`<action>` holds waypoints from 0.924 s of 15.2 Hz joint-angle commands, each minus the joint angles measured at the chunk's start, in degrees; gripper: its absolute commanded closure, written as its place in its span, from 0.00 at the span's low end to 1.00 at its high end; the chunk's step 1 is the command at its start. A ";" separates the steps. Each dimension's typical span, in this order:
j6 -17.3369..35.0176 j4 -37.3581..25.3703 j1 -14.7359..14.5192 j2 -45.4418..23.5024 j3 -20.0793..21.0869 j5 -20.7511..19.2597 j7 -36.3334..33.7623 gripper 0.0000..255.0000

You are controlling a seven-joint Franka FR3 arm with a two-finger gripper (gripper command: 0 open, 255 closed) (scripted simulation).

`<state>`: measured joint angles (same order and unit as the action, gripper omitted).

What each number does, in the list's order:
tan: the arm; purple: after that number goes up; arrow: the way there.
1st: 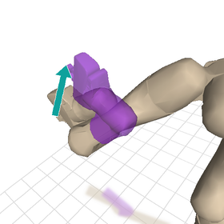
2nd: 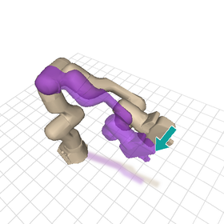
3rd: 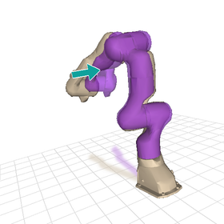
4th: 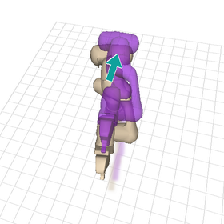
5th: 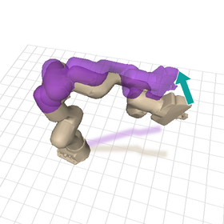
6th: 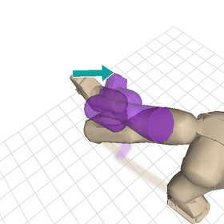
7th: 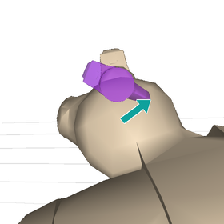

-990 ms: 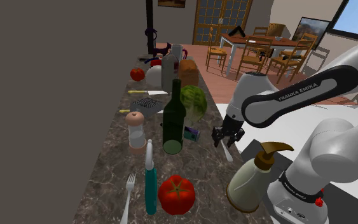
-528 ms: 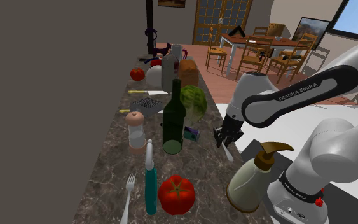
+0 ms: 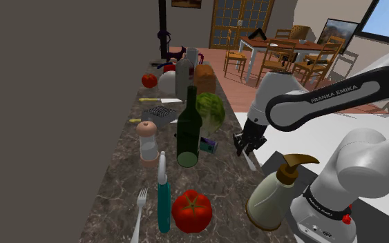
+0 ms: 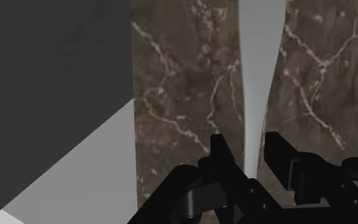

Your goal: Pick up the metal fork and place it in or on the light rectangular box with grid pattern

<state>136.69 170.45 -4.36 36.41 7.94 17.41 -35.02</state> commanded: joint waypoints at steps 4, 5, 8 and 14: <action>-6.04 -2.02 0.53 4.05 -0.10 -1.14 -1.15 1.00; -7.15 -2.48 0.63 4.71 -0.16 -1.36 -1.32 1.00; -10.37 -3.94 0.93 6.49 -0.36 -1.96 -1.79 1.00; -16.37 -7.24 1.42 9.23 -0.81 -3.01 -2.61 1.00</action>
<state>121.60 163.97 -3.02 45.13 7.21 14.60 -37.44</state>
